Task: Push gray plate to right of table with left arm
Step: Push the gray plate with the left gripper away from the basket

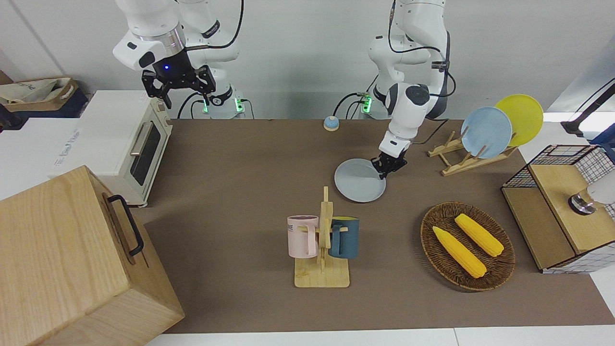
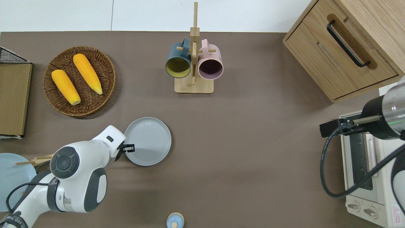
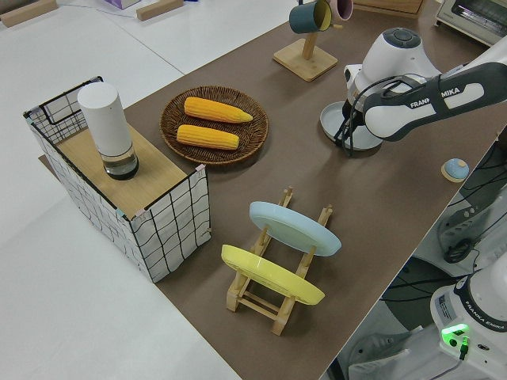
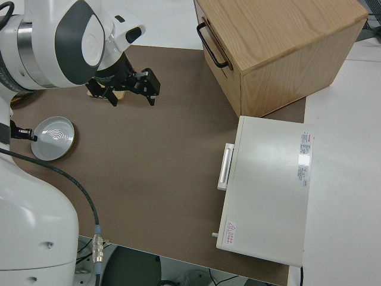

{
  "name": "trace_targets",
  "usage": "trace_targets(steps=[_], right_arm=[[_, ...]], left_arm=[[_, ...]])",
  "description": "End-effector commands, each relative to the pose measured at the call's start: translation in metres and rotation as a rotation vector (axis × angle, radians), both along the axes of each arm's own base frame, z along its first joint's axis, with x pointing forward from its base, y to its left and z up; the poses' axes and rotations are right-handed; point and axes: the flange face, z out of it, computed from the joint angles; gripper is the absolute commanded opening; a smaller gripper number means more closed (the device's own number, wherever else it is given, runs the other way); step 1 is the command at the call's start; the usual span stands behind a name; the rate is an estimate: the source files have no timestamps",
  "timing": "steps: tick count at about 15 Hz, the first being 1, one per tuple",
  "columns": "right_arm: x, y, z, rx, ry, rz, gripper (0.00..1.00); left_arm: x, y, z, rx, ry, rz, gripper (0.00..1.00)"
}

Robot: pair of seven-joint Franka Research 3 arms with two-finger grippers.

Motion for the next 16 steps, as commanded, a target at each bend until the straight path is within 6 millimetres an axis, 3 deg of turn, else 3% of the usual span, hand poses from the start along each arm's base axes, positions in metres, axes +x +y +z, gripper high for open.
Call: trace_targets(steps=[1, 9, 16], right_arm=[[-0.003, -0.002, 0.004, 0.009, 0.003, -0.004, 0.983], [-0.003, -0.003, 0.004, 0.009, 0.003, -0.006, 0.983], [-0.003, -0.002, 0.004, 0.009, 0.003, -0.004, 0.983]], left_arm=[[-0.013, -0.031, -0.005, -0.011, 0.017, 0.05, 0.0], [-0.034, -0.092, -0.008, -0.014, 0.037, 0.162, 0.0], [-0.058, -0.171, -0.015, 0.023, 0.053, 0.291, 0.0]])
